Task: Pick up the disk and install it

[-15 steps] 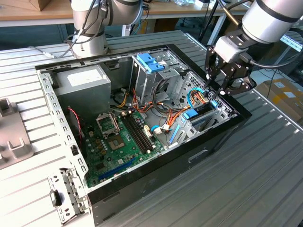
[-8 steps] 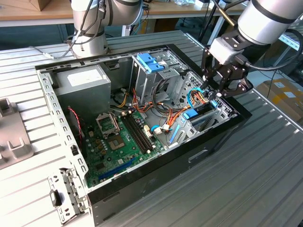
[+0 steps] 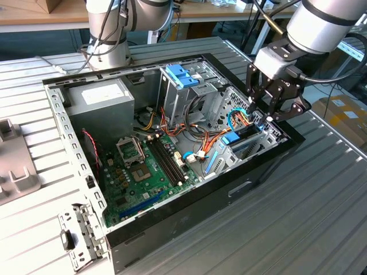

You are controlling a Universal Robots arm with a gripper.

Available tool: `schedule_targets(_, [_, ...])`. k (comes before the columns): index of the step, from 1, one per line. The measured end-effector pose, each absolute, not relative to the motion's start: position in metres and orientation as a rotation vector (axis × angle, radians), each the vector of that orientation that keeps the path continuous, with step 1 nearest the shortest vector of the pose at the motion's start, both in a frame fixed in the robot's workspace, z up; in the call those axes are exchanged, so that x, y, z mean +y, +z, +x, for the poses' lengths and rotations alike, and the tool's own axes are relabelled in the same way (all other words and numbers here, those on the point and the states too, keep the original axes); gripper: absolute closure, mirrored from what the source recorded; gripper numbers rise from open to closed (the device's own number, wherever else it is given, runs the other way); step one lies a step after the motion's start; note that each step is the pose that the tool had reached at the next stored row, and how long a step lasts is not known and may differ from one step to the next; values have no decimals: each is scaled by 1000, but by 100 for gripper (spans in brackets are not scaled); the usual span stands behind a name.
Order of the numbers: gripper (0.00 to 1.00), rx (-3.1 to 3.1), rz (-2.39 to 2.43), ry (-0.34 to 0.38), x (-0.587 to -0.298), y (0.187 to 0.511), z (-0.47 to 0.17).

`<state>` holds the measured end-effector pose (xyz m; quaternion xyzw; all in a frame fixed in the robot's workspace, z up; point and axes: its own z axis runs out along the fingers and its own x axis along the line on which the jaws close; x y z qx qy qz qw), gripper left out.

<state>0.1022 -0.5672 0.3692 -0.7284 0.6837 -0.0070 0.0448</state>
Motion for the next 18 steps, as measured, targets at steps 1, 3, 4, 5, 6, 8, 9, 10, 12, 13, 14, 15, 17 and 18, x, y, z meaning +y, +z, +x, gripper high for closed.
schedule_targets(1, [58, 2089, -2225, -22, -567, 369, 102])
schedule_targets(3, [58, 2089, -2226, -23, -567, 369, 102])
schedule_targets(4, [58, 2090, -2227, -25, -567, 367, 102])
schedule_targets(5, [58, 2091, -2227, -26, -567, 366, 101])
schedule_targets(6, [58, 2091, -2227, -26, -567, 365, 100])
schedule_targets(8, [58, 2091, -2227, -26, -567, 364, 100])
schedule_targets(9, [58, 2091, -2228, -26, -567, 364, 100])
schedule_targets(10, [58, 2091, -2228, -26, -567, 364, 100])
schedule_targets(12, [58, 2091, -2227, -26, -567, 364, 100])
schedule_targets(13, [58, 2091, -2227, -26, -567, 364, 100])
schedule_targets(14, [59, 2091, -2227, -25, -567, 364, 100])
schedule_targets(15, [66, 2091, -2227, -26, -567, 364, 100])
schedule_targets(17, [66, 2091, -2227, -26, -567, 364, 100])
schedule_targets(18, [73, 2091, -2227, -26, -567, 364, 100])
